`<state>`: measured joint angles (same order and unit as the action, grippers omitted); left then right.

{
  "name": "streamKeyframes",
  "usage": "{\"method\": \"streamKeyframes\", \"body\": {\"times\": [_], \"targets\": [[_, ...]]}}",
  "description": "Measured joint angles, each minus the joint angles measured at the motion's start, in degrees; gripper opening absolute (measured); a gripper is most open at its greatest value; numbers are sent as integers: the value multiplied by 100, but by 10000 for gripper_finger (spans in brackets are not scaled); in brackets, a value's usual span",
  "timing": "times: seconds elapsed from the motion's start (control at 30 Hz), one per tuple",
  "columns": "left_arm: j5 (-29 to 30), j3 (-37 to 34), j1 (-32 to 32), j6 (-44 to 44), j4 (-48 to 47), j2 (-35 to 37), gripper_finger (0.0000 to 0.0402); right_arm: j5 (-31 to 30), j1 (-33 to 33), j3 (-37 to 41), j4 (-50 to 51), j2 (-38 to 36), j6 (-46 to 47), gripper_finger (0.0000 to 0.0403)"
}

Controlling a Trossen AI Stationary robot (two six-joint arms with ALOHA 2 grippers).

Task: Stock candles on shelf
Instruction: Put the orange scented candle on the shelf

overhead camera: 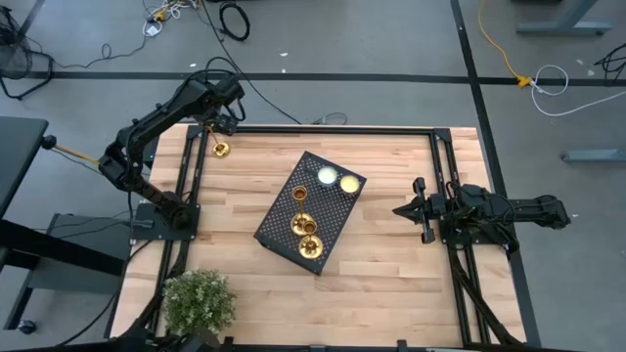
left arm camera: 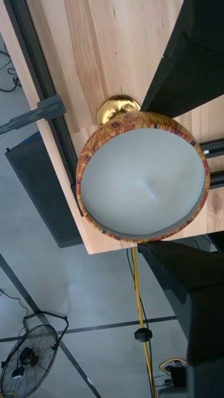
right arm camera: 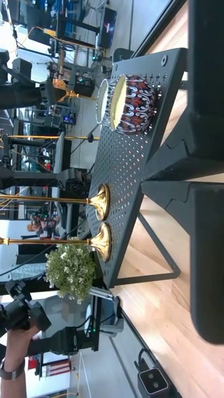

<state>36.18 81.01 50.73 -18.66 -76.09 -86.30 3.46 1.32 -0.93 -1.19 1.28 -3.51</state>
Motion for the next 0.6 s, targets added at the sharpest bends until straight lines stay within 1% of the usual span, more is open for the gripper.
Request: {"method": "streamKeyframes", "body": {"times": [0.6], "targets": [[-11, 0, -1, 47, 0, 13, 319, 2, 2, 0, 0, 0, 0, 6]]}}
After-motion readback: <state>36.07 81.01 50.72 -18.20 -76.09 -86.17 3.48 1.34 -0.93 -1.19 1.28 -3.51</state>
